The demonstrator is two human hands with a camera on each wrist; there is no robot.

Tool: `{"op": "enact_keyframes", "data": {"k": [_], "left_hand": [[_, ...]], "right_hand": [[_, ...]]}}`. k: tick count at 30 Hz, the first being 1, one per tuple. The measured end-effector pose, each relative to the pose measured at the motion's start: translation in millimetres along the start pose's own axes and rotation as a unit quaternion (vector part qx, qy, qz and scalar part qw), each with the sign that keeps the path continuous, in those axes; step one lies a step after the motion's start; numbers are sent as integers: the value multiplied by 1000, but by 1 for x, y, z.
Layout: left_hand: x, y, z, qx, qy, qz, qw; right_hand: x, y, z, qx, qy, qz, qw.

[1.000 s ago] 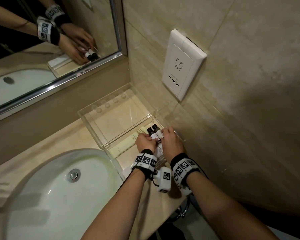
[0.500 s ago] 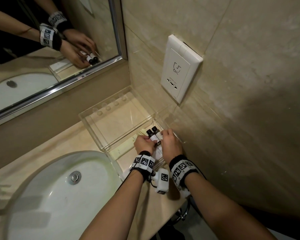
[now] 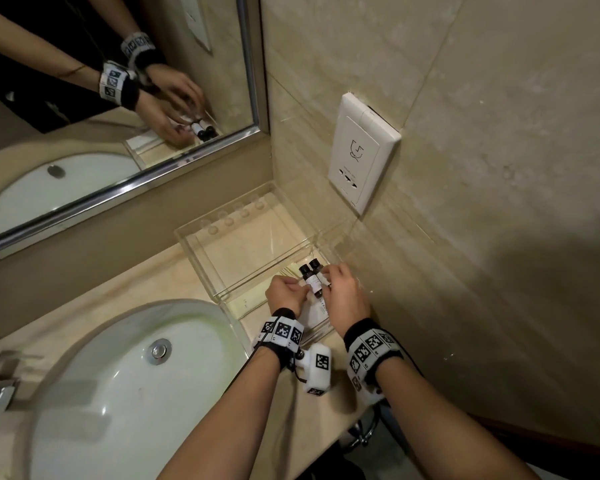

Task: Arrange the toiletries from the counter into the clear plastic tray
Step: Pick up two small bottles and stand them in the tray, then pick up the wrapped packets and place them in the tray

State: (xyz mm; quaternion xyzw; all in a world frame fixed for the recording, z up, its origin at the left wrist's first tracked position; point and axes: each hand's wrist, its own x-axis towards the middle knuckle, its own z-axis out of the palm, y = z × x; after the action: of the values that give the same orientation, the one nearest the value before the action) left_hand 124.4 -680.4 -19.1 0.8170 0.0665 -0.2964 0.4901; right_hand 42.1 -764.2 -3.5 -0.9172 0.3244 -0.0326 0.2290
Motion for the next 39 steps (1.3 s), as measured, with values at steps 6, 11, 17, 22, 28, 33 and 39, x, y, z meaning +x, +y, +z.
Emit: {"op": "enact_keyframes", "data": {"k": [6, 11, 17, 22, 28, 33, 39], "left_hand": [[-19, -16, -65, -55, 69, 7, 996], [-64, -57, -145, -74, 132, 6, 988], [-125, -123, -237, -68, 253, -37, 964], [-174, -170, -296, -94, 327, -74, 937], [-203, -226, -358, -122, 372, -111, 914], [-211, -275, -412, -144, 379, -149, 902], [-224, -329, -468, -158, 374, -196, 892]], "right_hand": [[-1, -39, -6, 123, -18, -108, 986], [-25, -98, 13, 186, -85, -178, 963], [-73, -179, 54, 223, -190, -281, 914], [-127, -241, 80, 217, -265, -345, 874], [-182, -300, 111, 180, -330, -386, 843], [-222, -343, 152, 138, -355, -400, 834], [-266, -381, 200, 92, -390, -398, 825]]}}
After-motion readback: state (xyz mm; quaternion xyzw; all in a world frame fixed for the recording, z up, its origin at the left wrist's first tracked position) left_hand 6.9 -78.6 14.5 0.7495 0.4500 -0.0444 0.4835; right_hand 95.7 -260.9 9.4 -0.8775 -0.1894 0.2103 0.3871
